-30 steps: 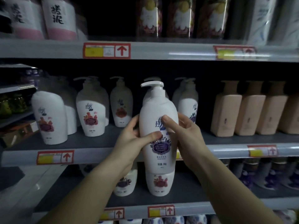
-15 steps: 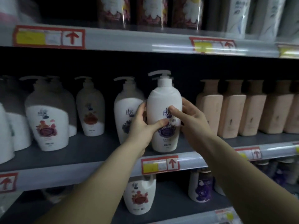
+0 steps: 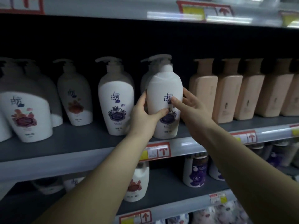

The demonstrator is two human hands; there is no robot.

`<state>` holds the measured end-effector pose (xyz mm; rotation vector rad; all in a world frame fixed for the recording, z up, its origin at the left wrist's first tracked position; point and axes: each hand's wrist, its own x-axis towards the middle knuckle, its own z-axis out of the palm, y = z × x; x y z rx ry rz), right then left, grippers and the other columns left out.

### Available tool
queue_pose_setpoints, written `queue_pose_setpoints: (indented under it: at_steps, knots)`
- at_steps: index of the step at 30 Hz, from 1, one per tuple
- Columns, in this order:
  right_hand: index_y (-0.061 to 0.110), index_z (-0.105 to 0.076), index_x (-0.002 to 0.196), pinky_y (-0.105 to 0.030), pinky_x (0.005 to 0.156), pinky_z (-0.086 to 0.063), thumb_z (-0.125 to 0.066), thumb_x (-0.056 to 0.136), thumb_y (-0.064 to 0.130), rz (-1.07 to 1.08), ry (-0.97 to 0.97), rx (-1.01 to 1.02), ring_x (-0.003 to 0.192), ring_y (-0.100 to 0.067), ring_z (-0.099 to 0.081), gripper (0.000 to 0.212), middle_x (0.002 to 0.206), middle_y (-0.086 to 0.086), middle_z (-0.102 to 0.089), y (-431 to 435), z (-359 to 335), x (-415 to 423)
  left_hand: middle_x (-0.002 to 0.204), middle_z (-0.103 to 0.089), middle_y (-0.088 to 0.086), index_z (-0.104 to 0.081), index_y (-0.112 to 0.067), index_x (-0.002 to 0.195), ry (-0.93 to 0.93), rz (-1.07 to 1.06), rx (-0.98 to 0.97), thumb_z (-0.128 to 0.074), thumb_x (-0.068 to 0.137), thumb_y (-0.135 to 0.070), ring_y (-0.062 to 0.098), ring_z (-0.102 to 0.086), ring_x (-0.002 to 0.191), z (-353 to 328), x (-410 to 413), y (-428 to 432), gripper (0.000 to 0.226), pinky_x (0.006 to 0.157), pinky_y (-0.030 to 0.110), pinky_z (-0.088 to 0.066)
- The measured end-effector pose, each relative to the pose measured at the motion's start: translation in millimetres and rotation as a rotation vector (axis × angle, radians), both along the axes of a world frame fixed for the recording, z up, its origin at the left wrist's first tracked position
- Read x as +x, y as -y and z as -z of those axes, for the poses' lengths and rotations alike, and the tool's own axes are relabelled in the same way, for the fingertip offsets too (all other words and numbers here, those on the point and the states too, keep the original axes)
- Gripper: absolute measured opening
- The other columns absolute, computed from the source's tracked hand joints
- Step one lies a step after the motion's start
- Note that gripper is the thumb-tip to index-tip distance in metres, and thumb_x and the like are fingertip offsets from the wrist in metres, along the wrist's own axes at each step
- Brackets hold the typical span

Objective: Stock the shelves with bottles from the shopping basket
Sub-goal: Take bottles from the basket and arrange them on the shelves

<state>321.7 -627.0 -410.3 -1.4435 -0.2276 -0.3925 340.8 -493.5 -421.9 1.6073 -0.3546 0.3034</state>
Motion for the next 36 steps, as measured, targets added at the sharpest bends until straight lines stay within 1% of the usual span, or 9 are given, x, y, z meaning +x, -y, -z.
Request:
queue_pose_setpoints:
  at_steps: [3,6,10,16,20,24,27,31,36]
  knots:
    - [0.019,-0.036,0.146,-0.026,0.103,-0.035,-0.066,0.086,0.021,0.134,-0.058,0.018,0.138,-0.016,-0.038,0.067,0.15,-0.006,-0.04,-0.5,8.4,-20.5,0.128,-0.054,-0.001,-0.039,-0.023,0.142,-0.024,-0.072,-0.009,-0.075,0.077,-0.015,0.012,-0.057,0.11,1.3,-17.8,-10.5,0.074,0.088,0.021,-0.048]
    - [0.02,-0.036,0.146,-0.025,0.1,-0.035,-0.068,0.085,0.024,0.118,-0.115,0.027,0.134,-0.011,-0.04,0.069,0.151,-0.005,-0.038,-6.8,27.0,-48.6,0.121,-0.055,0.005,-0.049,-0.017,0.133,-0.053,-0.118,-0.087,-0.07,0.082,-0.01,0.005,-0.057,0.093,12.5,-39.9,-26.2,0.056,0.072,0.004,-0.047]
    - [0.016,-0.04,0.143,-0.025,0.102,-0.037,-0.065,0.087,0.019,0.098,-0.16,0.108,0.133,-0.013,-0.043,0.062,0.148,-0.007,-0.043,-21.1,57.1,-78.6,0.114,-0.059,0.008,-0.055,-0.016,0.123,-0.101,-0.087,-0.148,-0.069,0.081,-0.005,0.021,-0.06,0.109,38.4,-65.7,-39.2,0.046,0.096,0.032,-0.051]
    - [0.012,-0.047,0.138,-0.018,0.09,-0.043,-0.067,0.085,0.019,0.04,-0.29,0.123,0.118,-0.008,-0.055,0.057,0.125,-0.001,-0.059,-40.8,106.1,-125.4,0.087,-0.064,0.0,-0.056,-0.019,0.106,-0.211,-0.016,-0.13,-0.067,0.082,-0.004,0.015,-0.062,0.085,95.1,-115.1,-45.7,0.03,0.078,0.028,-0.053]
    - [0.016,-0.047,0.138,-0.029,0.094,-0.041,-0.063,0.089,0.025,-0.013,-0.488,0.052,0.129,-0.015,-0.049,0.052,0.14,-0.004,-0.052,-39.7,170.1,-164.8,0.083,-0.066,0.004,-0.061,-0.018,0.097,-0.387,-0.054,-0.01,-0.067,0.083,-0.007,0.023,-0.066,0.088,168.7,-148.6,-57.2,0.019,0.078,0.033,-0.055]
    - [0.013,-0.056,0.131,-0.043,0.106,-0.043,-0.075,0.074,0.031,-0.041,-0.763,0.095,0.123,-0.022,-0.056,0.062,0.133,-0.01,-0.06,-37.1,254.2,-205.2,0.092,-0.066,0.006,-0.064,-0.004,0.109,-0.663,-0.018,0.18,-0.07,0.082,-0.009,0.007,-0.063,0.077,273.8,-201.5,-77.9,0.028,0.07,0.018,-0.051]
    - [0.009,-0.055,0.132,-0.03,0.097,-0.048,-0.069,0.084,0.02,-0.042,-0.931,0.038,0.115,-0.014,-0.058,0.051,0.127,-0.005,-0.062,-45.6,308.0,-235.5,0.099,-0.068,0.01,-0.067,0.001,0.105,-0.779,0.139,0.463,-0.072,0.077,0.0,0.005,-0.064,0.083,350.0,-255.7,-92.0,0.029,0.08,0.018,-0.048]
    - [0.016,-0.058,0.129,-0.039,0.108,-0.042,-0.07,0.083,0.027,-0.05,-1.11,0.073,0.118,-0.019,-0.059,0.049,0.127,-0.005,-0.064,-53.6,368.5,-265.4,0.108,-0.07,0.0,-0.07,-0.013,0.109,-0.8,0.462,0.894,-0.06,0.082,-0.01,0.009,-0.065,0.099,411.8,-298.6,-96.4,0.029,0.089,0.019,-0.047]
    - [0.034,-0.067,0.107,-0.045,0.108,-0.041,-0.072,0.077,0.038,-0.11,-1.188,0.133,0.121,-0.023,-0.057,0.031,0.13,-0.004,-0.062,-42.0,403.7,-265.4,0.157,-0.025,-0.004,-0.039,-0.029,0.142,-0.61,0.729,1.275,-0.042,0.094,-0.006,0.014,-0.025,0.145,442.3,-292.9,-60.6,0.053,0.119,0.03,-0.021]
